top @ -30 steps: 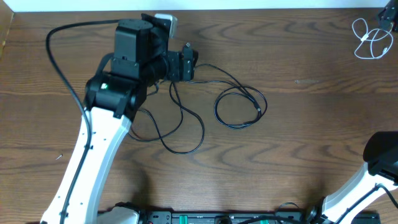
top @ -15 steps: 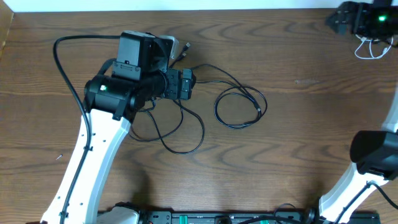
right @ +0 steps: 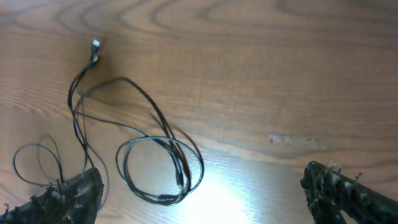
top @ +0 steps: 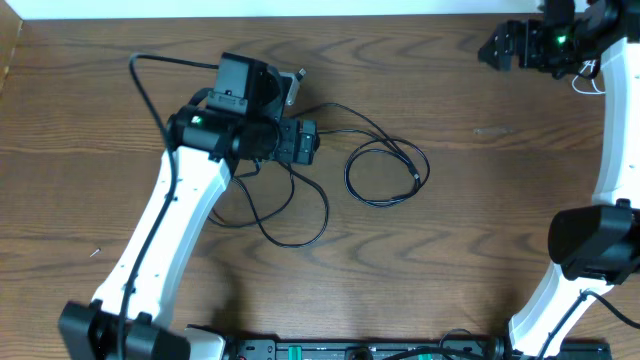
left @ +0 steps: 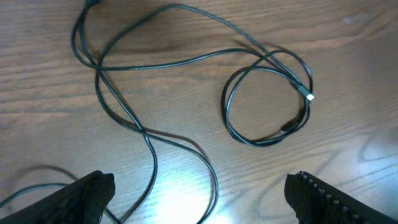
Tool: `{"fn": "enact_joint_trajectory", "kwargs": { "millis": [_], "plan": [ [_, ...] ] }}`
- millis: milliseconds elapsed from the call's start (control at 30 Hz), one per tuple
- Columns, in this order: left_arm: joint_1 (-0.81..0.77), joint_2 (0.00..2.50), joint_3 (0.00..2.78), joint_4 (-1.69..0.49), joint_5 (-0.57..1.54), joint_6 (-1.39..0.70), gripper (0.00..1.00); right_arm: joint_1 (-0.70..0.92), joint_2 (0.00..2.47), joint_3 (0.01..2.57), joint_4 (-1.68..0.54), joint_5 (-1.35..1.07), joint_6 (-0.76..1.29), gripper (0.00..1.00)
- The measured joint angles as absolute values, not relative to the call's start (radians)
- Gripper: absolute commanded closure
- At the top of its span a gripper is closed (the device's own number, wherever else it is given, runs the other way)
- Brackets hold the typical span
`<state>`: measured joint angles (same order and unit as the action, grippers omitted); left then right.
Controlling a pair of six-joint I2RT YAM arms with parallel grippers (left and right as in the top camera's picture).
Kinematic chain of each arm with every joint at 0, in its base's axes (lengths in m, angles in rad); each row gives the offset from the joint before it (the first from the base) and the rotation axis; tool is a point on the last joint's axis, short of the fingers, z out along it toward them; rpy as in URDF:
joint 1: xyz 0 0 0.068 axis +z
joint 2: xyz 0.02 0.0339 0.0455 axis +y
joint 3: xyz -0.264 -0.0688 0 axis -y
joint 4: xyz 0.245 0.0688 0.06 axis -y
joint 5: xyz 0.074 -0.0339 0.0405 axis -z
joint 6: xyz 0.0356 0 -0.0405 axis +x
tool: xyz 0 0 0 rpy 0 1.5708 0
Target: Untangle cables
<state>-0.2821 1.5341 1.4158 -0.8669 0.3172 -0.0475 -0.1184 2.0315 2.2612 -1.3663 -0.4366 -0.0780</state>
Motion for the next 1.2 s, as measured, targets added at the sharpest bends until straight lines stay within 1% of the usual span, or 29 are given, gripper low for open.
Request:
{"fn": "enact_joint_trajectory", "kwargs": {
  "millis": [67, 233, 367, 467, 600, 800, 867, 1033, 1200],
  "plan": [
    [-0.282, 1.569, 1.415, -0.849, 0.321, -0.048, 0.07, -0.110, 2.032, 2.234, -1.363, -0.435, -0.078, 0.01],
    [-0.287, 1.677, 1.413, -0.718, 0.332, -0.085, 0.07, -0.089, 2.032, 2.154, -1.342, -0.430, -0.081, 0.05],
    [-0.293, 1.770, 1.413, -0.648, 0.335, -0.157, 0.07, -0.076, 2.032, 2.106, -1.329, -0.430, -0.081, 0.05],
    [-0.297, 1.808, 1.413, -0.638, 0.315, -0.207, 0.07, -0.070, 2.032, 2.091, -1.314, -0.430, -0.081, 0.04],
    [-0.299, 1.850, 1.413, -0.648, 0.207, -0.283, 0.07, -0.056, 2.032, 2.085, -1.299, -0.428, -0.081, 0.03],
    [-0.299, 1.855, 1.413, -0.707, 0.056, -0.307, 0.07, -0.020, 2.032, 2.085, -1.277, -0.426, -0.081, 0.03],
    [-0.299, 1.856, 1.413, -0.733, 0.038, -0.304, 0.10, -0.012, 2.032, 2.085, -1.274, -0.426, -0.081, 0.03],
    [-0.299, 1.880, 1.412, -0.760, 0.028, -0.317, 0.11, -0.004, 2.032, 2.085, -1.273, -0.426, -0.081, 0.03],
    [-0.299, 1.931, 1.396, -0.763, 0.054, -0.352, 0.20, -0.003, 2.032, 2.085, -1.267, -0.426, -0.081, 0.02]
  ]
}}
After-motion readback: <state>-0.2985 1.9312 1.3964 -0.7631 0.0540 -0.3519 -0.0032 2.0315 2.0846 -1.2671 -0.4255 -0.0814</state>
